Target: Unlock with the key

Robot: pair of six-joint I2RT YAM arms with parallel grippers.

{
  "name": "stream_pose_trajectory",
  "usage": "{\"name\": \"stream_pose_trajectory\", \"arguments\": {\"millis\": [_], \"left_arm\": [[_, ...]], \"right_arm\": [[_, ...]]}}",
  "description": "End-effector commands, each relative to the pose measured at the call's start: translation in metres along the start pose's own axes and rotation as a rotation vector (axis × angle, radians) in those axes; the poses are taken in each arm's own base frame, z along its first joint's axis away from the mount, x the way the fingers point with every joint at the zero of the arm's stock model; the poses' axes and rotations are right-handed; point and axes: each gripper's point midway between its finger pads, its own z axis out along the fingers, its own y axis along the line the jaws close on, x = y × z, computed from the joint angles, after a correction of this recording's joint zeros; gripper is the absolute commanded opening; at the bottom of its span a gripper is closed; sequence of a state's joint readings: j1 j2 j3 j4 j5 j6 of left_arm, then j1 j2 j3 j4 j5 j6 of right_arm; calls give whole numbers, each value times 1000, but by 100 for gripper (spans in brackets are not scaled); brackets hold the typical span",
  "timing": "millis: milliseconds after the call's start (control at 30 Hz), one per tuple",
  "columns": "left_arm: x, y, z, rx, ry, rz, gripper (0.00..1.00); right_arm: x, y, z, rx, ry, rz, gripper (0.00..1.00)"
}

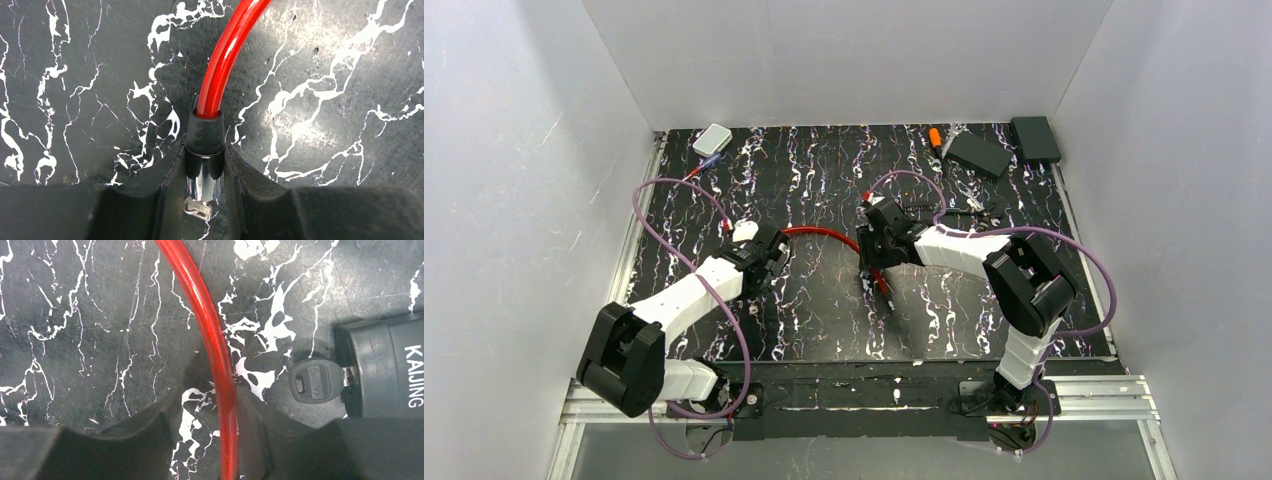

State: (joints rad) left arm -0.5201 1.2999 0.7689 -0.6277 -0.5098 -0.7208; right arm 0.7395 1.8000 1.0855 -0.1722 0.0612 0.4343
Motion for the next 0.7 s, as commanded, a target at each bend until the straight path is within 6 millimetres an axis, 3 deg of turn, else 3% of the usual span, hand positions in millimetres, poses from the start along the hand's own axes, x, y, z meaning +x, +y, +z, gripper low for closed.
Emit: {"name": "stream_pose_trajectory", "arguments": {"millis": [0,100,167,267,400,533,667], "left_arm": [[-34,-4,-2,-3,-91,-38,7],[-41,-4,-4,-2,-92,-43,41],[-45,-7,-6,16,-100,-40,64],[-51,-8,-11,26,-116,-36,83],[-63,-2,-26,21,-140,-42,95],[-79,0,-54,76,-176,-37,98],[-104,4,-90,145,-252,-14,98]], "right_arm": [[-28,11,-8,-22,-75,29,57],[-31,14,-14,-31,-84,30,70],[-34,17,-20,-44,-93,29,73],[-41,23,-33,-68,-113,31,78],[-60,31,-57,-86,-159,33,84],[-87,40,-91,-105,-236,18,90],[-121,54,-138,-150,-358,-4,96]]}}
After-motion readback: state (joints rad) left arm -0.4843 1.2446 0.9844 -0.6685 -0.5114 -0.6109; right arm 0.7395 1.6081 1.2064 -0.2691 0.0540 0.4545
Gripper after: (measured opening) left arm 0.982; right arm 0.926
